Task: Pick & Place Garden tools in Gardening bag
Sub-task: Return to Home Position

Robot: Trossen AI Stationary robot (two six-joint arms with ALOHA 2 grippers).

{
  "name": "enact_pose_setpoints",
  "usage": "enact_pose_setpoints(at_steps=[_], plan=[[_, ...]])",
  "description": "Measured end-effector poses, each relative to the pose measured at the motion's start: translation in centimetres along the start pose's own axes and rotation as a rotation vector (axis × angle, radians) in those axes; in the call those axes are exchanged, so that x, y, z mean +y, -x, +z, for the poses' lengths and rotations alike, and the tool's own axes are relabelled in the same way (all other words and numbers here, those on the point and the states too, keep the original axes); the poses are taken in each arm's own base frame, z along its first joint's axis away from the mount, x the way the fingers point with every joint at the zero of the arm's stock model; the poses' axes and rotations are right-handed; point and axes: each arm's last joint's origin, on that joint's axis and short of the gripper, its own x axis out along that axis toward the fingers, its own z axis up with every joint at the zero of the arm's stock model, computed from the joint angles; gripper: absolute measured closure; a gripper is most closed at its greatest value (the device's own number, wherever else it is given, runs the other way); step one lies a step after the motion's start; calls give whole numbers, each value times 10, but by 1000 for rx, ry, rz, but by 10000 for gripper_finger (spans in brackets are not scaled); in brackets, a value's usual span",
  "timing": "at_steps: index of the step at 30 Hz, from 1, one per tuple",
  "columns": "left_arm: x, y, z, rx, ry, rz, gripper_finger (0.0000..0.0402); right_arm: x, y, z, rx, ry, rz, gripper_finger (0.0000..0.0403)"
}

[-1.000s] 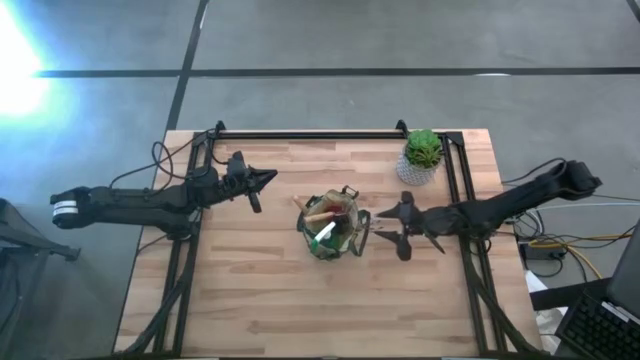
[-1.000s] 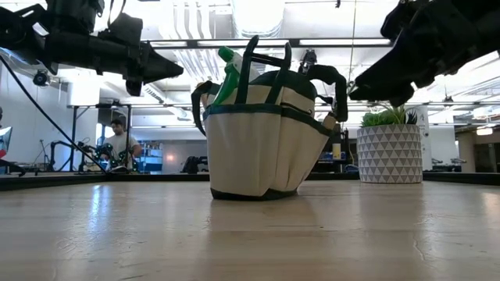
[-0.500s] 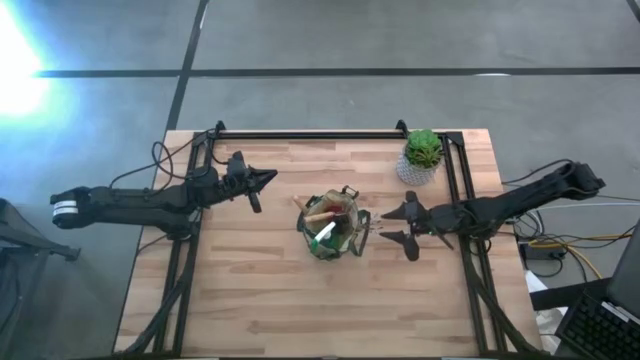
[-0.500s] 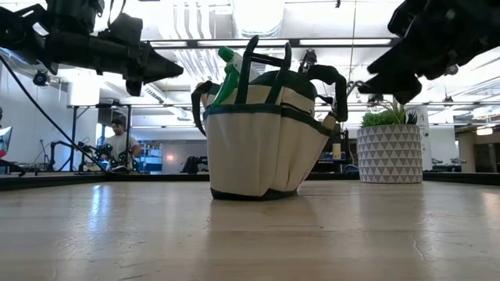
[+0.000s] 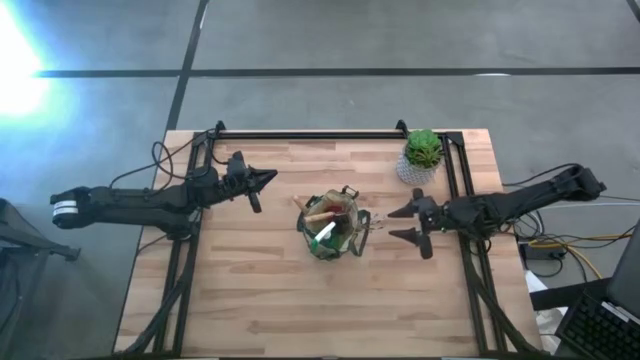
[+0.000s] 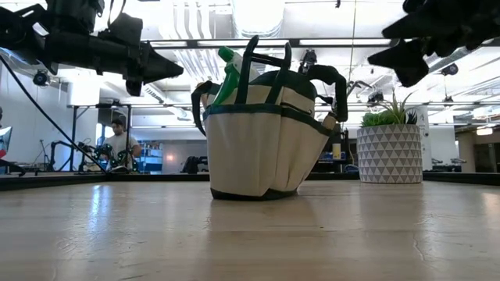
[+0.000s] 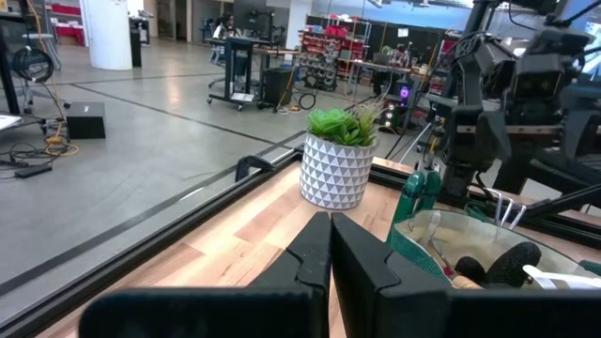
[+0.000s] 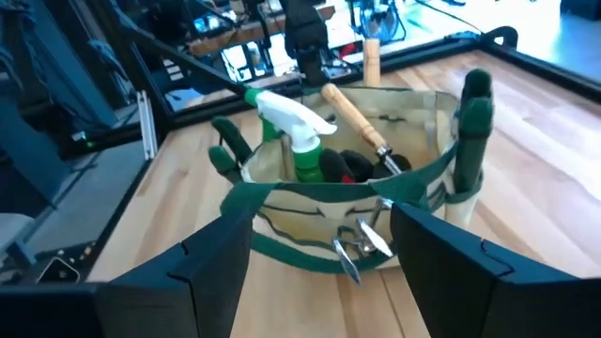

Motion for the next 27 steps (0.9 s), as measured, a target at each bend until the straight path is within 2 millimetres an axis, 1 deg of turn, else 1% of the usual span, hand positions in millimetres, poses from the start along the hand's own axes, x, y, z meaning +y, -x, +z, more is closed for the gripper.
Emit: enact_pose_setpoints(at_steps=[3,7,9,12,16,17,20,27], plan=[[0,0,0,0,0,0,387,-2,10,2,-13,21,5,171],[0,0,0,0,0,0,387,-5,26,4,-29,62,8,211],[0,0,0,0,0,0,387,-7,33,3,-23,121,-4,242],[0,0,0,0,0,1,387,-13,42,1,-32,198,-47,297],[0,0,0,0,0,1,387,-21,44,-5,-78,250,-87,376],[0,0,0,0,0,1,387,-23,43,-7,-83,264,-92,385],[0,0,0,0,0,1,387,-28,42,-13,-81,291,-94,392],[0,0,0,0,0,0,387,-39,43,-25,-64,269,-119,395]])
